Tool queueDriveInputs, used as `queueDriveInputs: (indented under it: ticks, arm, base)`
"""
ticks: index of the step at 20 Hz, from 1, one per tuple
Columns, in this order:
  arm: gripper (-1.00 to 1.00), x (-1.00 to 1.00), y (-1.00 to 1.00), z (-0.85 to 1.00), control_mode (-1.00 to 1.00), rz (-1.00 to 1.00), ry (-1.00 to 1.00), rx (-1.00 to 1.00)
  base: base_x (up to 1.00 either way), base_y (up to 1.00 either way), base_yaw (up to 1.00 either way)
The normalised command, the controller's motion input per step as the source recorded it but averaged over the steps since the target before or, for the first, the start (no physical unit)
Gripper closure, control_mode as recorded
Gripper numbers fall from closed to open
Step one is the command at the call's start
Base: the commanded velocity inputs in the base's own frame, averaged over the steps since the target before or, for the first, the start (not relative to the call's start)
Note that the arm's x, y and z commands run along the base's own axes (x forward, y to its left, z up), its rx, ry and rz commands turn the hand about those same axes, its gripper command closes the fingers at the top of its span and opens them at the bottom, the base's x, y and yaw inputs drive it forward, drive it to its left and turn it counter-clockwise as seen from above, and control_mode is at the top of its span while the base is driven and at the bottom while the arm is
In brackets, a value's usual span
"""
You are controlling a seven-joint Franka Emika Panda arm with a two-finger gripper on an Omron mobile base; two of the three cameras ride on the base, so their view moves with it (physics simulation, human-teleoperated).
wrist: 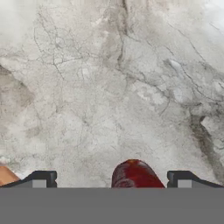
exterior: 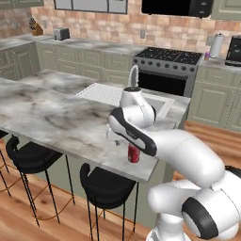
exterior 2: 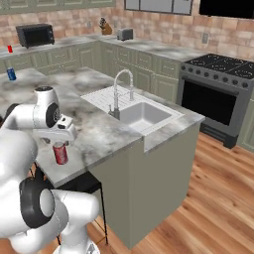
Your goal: Four empty soda cans are scattered around the kitchen. Gather all the cans and cluster them next to the stove for recycling.
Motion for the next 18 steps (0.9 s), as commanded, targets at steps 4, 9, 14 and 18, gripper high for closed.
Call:
queueDriveInputs:
  ticks: [4,9,14,18]
  arm:
    - [-1.00,0.00,-0.18,0.34,-1.00,0.00,0.13,-0.16]
    - [-1.00,0.03,-0.11,0.21,-1.00,0.00,0.12,-0.12]
    - [-1.00,-0.09,-0.04,0.03,-1.00,0.01,0.00,0.00]
    - [-1.00,-0.43,0.01,-0.03,-1.00,0.00,-0.13,0.19]
  base:
    - [0.00,0.00,0.00]
    - [0.00,0.00,0.00]
    - [0.00,0.00,0.00]
    - [0.00,0.00,0.00]
